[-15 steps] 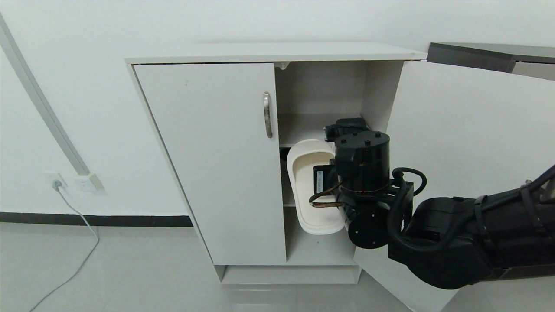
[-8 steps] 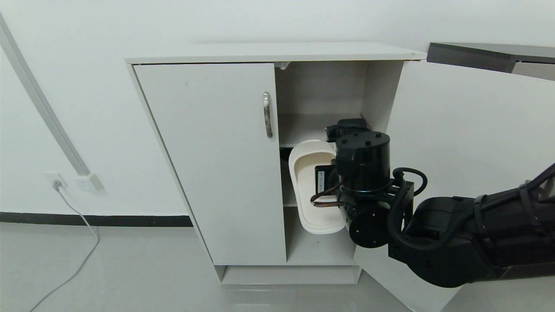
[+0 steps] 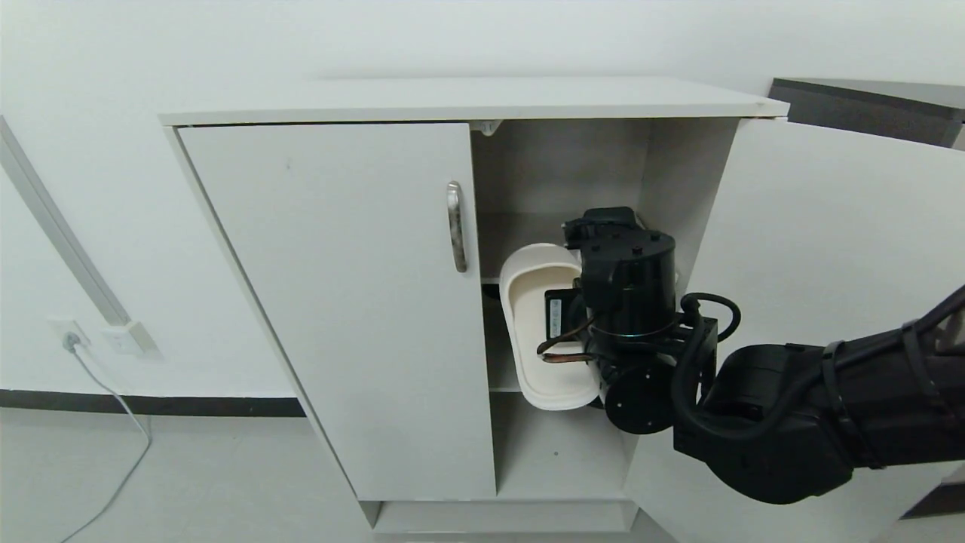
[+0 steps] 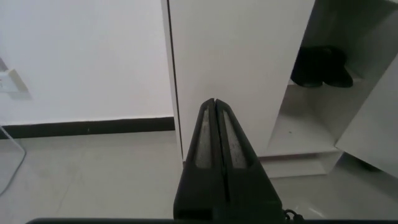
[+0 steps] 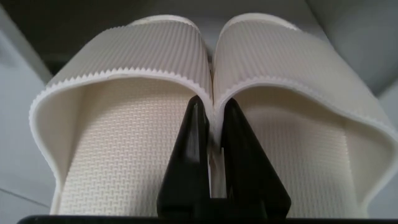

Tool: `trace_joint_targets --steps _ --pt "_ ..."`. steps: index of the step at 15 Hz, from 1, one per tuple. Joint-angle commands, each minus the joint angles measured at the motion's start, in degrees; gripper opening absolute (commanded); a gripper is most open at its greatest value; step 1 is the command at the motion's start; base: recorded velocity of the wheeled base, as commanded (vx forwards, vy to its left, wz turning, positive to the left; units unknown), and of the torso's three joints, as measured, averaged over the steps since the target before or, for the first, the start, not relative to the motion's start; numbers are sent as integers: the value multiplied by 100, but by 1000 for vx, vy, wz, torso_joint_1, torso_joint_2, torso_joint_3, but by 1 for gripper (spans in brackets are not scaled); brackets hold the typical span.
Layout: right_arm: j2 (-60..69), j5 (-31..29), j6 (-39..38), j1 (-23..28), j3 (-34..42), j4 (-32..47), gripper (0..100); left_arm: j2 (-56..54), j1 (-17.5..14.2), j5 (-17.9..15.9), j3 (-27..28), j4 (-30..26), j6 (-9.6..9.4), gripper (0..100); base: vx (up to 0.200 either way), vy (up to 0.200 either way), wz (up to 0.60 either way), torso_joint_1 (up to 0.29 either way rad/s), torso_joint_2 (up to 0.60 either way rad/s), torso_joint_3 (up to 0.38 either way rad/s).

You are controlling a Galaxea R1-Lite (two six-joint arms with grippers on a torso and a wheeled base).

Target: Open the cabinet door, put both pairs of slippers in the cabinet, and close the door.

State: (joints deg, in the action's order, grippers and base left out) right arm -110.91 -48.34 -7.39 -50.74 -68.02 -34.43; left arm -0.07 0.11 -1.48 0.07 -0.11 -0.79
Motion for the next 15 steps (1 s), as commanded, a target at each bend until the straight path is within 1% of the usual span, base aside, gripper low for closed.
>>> trace_joint_targets --steps 1,4,5,6,12,15 --pt "-10 0 0 11 8 -3 0 7 -2 -2 1 2 0 0 200 0 0 2 -2 -2" --pt "-124 44 -8 169 -62 -3 0 7 -2 -2 1 2 0 0 0 0 0 0 0 0" --pt "-177 52 0 231 -194 15 0 7 -2 -2 1 2 0 0 0 0 0 0 0 0" --pt "-221 70 18 284 -343 59 0 7 -2 -2 1 2 0 0 0 0 0 0 0 0" --pt "-625 465 36 591 -1495 876 0 7 -2 -2 1 2 9 0 0 0 0 0 0 0" --pt "-871 553 36 714 -1987 1087 0 7 -2 -2 1 2 9 0 0 0 0 0 0 0"
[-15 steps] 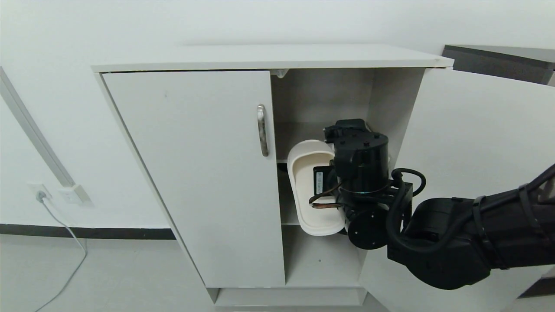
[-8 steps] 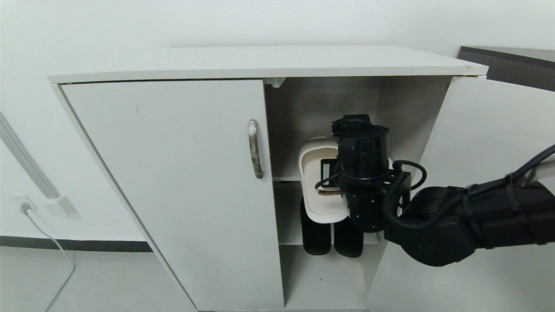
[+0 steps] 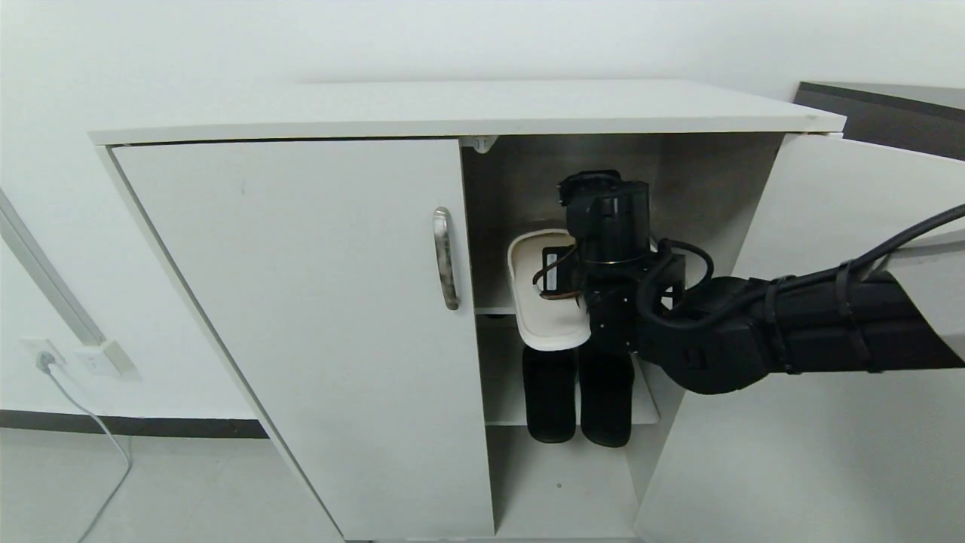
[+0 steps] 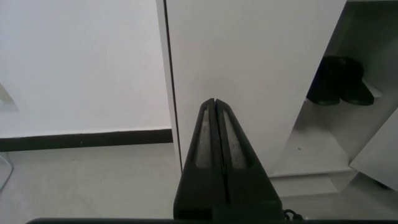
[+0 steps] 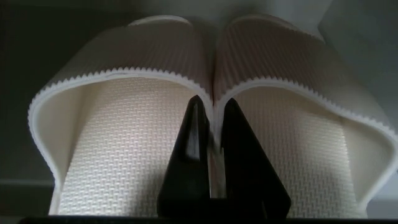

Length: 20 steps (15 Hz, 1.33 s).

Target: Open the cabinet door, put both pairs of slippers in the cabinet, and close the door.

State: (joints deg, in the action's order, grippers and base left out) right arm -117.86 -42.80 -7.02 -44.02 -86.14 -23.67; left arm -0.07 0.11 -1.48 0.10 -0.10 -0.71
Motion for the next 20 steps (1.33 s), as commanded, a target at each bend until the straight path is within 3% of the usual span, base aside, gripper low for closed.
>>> trace_joint_targets --steps 1,9,20 --pt "-246 35 -1 60 -377 153 0 7 -2 -2 -1 1 0 0 0 0 0 0 0 0" --pt "-572 88 -36 298 -1080 390 0 7 -2 7 -1 1 9 0 0 0 0 0 0 0" --pt "-677 123 -45 306 -1089 451 0 7 -2 7 -1 1 18 0 0 0 0 0 0 0"
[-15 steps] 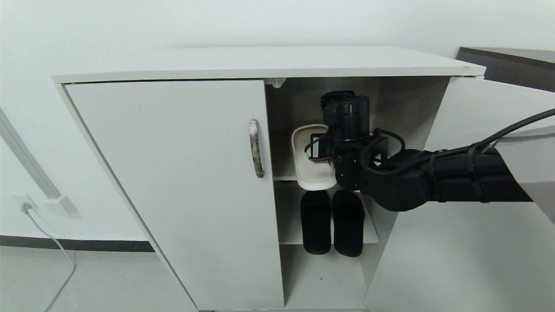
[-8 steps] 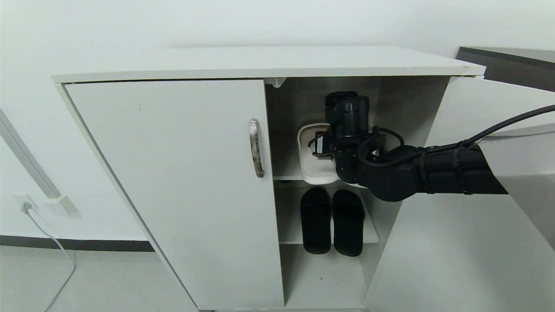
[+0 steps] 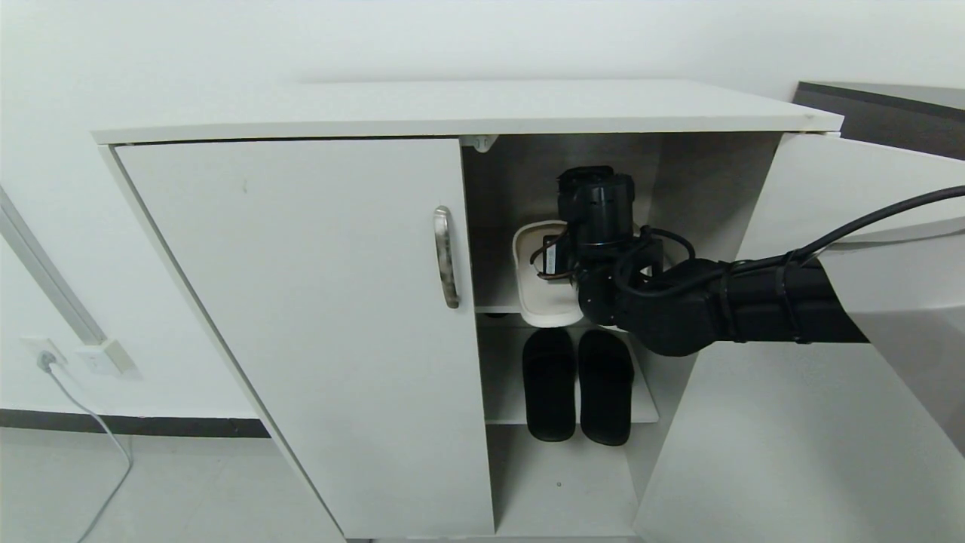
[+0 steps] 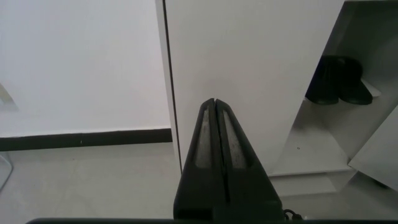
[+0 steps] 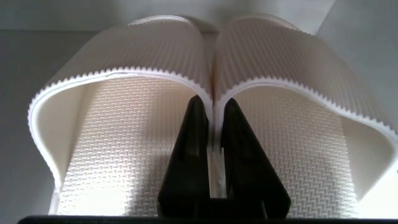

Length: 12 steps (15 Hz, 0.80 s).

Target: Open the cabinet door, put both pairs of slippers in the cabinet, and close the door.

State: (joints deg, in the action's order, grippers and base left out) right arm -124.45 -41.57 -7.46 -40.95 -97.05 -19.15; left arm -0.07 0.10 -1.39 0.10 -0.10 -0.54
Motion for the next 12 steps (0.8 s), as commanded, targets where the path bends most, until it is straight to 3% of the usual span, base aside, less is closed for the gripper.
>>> trace_joint_targets --steps 1,3,4,7,12 --pt "-18 0 -1 8 2 -1 0 7 -1 -2 -1 1 1 0 0 0 0 0 0 0" --pt "-26 0 -10 -1 2 -1 0 7 -1 -2 -1 1 1 0 0 0 0 0 0 0" --pt "-26 0 -10 8 37 8 100 7 -1 -2 -1 1 10 0 0 0 0 0 0 0" --pt "70 -9 -71 -36 160 17 100 7 -1 -2 -1 1 10 0 0 0 0 0 0 0" --pt "1160 -53 -273 -519 1443 -54 100 7 -1 42 -1 1 10 0 0 0 0 0 0 0"
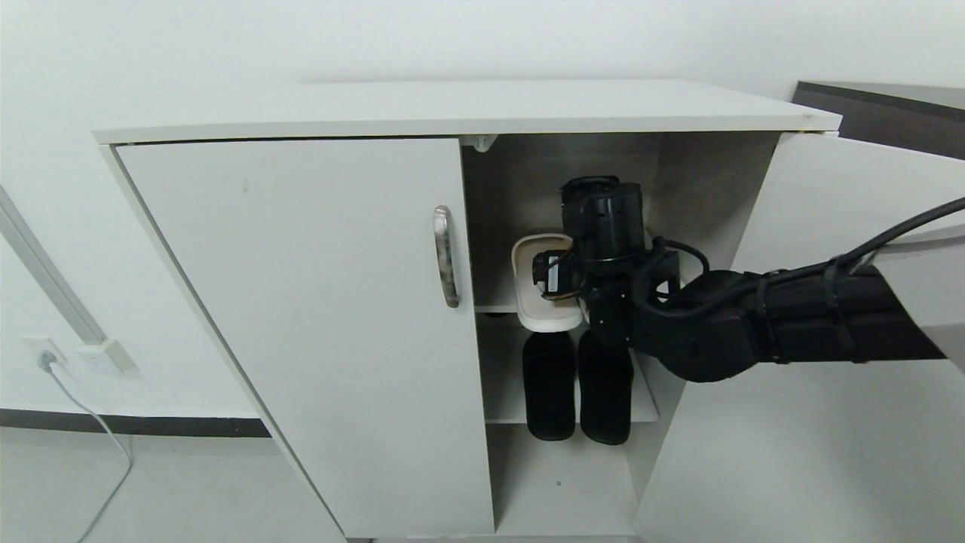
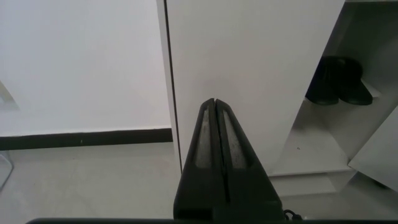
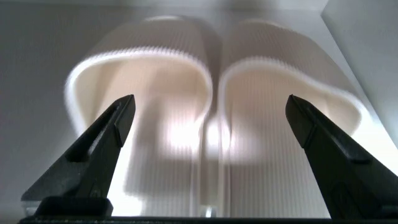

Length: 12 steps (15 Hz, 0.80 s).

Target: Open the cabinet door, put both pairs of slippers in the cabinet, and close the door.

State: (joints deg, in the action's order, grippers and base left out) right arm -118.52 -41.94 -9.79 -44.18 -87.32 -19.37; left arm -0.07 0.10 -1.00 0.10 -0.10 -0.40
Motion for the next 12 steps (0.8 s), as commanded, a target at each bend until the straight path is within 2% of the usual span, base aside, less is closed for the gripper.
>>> trace_joint_targets --steps 1,3,6,9,10,12 --pt "698 -16 -76 -258 646 -67 100 7 -1 3 -1 1 5 0 0 0 0 0 0 0" --pt "1358 -16 -357 -715 1710 -269 100 7 -1 3 -1 1 -4 0 0 0 0 0 0 0" --pt "1938 -25 -375 -1181 2861 -858 100 7 -1 3 -1 1 -4 0 0 0 0 0 0 0" --pt "2043 -16 -348 -1330 3362 -1025 100 7 -1 3 -1 1 -4 0 0 0 0 0 0 0" --pt "2026 -8 -357 -1330 3353 -1034 0 7 -1 3 -1 1 -4 0 0 0 0 0 0 0" --pt "1955 28 -357 -1321 3353 -1042 0 7 -1 3 -1 1 5 0 0 0 0 0 0 0"
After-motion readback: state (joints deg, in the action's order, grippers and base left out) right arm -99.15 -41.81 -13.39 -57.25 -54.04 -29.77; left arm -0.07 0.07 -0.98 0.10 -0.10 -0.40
